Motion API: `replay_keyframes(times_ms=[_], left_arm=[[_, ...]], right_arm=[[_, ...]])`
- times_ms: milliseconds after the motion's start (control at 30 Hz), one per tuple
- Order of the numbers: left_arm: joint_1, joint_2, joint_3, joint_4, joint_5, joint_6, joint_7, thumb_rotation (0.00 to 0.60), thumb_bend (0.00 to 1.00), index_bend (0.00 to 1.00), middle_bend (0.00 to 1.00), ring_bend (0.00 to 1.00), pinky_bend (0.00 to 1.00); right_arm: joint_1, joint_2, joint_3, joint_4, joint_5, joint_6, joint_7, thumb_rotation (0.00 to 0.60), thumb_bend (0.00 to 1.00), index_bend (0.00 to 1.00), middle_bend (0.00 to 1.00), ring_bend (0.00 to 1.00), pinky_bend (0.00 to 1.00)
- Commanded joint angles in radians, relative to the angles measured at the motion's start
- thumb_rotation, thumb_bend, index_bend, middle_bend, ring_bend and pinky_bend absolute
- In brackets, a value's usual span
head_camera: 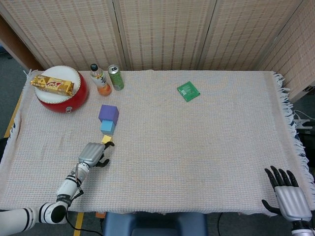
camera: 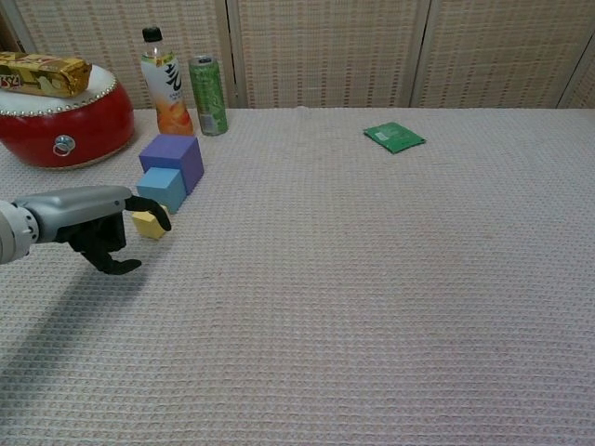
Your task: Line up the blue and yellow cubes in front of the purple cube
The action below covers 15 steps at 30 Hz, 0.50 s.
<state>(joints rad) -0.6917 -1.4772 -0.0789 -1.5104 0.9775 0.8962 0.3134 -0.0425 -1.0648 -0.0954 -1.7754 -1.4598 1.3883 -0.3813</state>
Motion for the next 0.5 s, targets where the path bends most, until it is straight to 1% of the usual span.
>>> replay_keyframes(times_ms=[33, 133, 200, 400, 500], left_arm=[[0.025, 0.027, 0.029, -0.035, 0.029, 0.026, 0.007, 0.6, 0.39, 0.29, 1.0, 1.0, 1.0], [0.042, 0.04, 0.047, -0.049, 0.042, 0.04, 0.01, 0.6, 0.39, 0.3, 1.0, 1.0, 1.0], [0.046, 0.039, 0.052, -0.039, 0.043, 0.04, 0.015, 0.6, 0.39, 0.3, 1.0, 1.0, 1.0], [0.039, 0.025, 0.034, 0.0, 0.027, 0.016, 0.001, 0.6, 0.39, 0.25, 1.0, 1.0, 1.0], [0.036, 0.021, 0.027, 0.014, 0.03, 0.01, -0.006, 0.6, 0.39, 0.24, 1.0, 1.0, 1.0]], right_arm=[[-0.001, 0.001, -0.001, -0.001, -0.004, 0.003, 0.002, 0.462, 0.02, 0.0, 0.0, 0.0, 0.0], [-0.001, 0.0, -0.002, -0.001, -0.006, 0.002, 0.001, 0.462, 0.02, 0.0, 0.0, 0.0, 0.0], [-0.001, -0.001, -0.004, -0.002, -0.008, 0.0, -0.003, 0.462, 0.02, 0.0, 0.0, 0.0, 0.0], [-0.003, -0.003, -0.004, -0.003, -0.012, 0.005, -0.007, 0.461, 0.02, 0.0, 0.0, 0.0, 0.0], [-0.003, -0.003, -0.003, -0.002, -0.008, 0.004, -0.006, 0.461, 0.02, 0.0, 0.0, 0.0, 0.0]])
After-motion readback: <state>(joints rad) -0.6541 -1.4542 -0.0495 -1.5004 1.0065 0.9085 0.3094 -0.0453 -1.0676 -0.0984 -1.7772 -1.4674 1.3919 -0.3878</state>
